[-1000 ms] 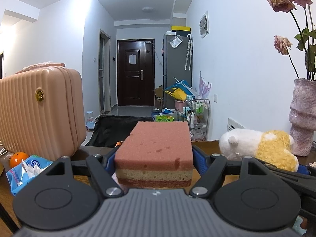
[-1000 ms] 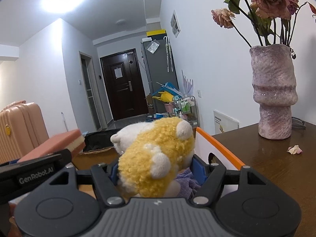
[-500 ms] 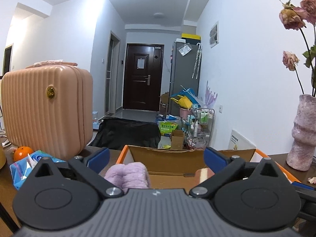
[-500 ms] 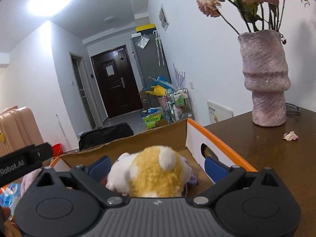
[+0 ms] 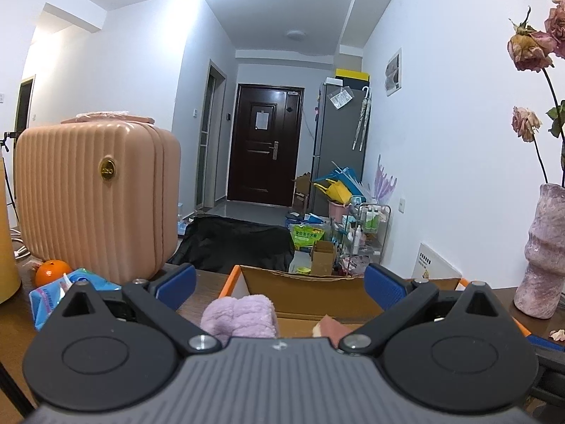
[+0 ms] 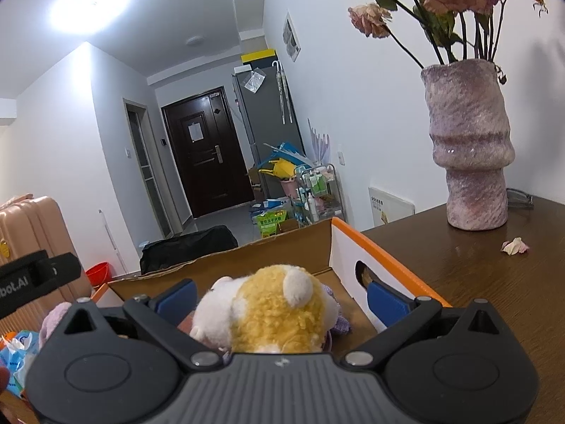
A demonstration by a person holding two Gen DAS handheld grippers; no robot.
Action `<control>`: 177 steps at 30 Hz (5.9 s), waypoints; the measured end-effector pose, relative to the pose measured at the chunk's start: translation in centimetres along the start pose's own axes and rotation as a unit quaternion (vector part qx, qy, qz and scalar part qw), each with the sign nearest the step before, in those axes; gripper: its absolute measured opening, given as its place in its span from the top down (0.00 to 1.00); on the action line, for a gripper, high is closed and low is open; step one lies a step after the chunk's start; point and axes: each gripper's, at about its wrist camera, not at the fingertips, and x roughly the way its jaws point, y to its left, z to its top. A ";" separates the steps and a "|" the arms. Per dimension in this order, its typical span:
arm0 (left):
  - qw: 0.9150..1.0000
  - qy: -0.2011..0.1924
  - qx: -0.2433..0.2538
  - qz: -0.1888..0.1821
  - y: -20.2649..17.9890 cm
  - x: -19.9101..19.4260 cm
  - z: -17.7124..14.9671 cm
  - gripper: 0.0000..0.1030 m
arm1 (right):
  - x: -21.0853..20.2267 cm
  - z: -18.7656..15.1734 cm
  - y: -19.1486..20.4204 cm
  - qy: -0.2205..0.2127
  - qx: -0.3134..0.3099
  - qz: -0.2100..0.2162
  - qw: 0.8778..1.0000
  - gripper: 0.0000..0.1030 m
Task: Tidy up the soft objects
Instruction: 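Open the left tool to drop the sponge while the right tool lowers and releases the plush, then move both tools back toward the remaining items on the table, then grasp the blue printed carton with the right tool and lift it, then reach the left tool to the white round puff and close on it while the right tool holds the carton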
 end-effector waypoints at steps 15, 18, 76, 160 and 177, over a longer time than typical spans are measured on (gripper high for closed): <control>1.000 -0.003 -0.009 0.009 2.1 -4.3 -0.4 0.00 | -4.1 -0.8 -0.3 -0.022 -0.021 -0.007 1.000 0.00; 1.000 -0.003 -0.009 0.010 2.5 -5.3 -0.6 0.00 | -5.2 -1.1 -0.3 -0.026 -0.028 -0.009 0.999 0.00; 0.997 0.068 0.012 0.021 14.5 -14.5 -2.8 0.00 | -12.8 -7.5 8.6 0.040 -0.160 0.017 0.986 0.00; 0.976 0.191 0.097 -0.032 11.7 -9.1 -6.5 0.00 | -13.1 -5.9 3.7 0.020 -0.139 0.021 0.990 0.52; 0.973 0.207 0.075 -0.064 10.8 -6.4 -6.2 0.47 | -12.5 -5.9 3.5 0.032 -0.137 0.020 0.990 0.52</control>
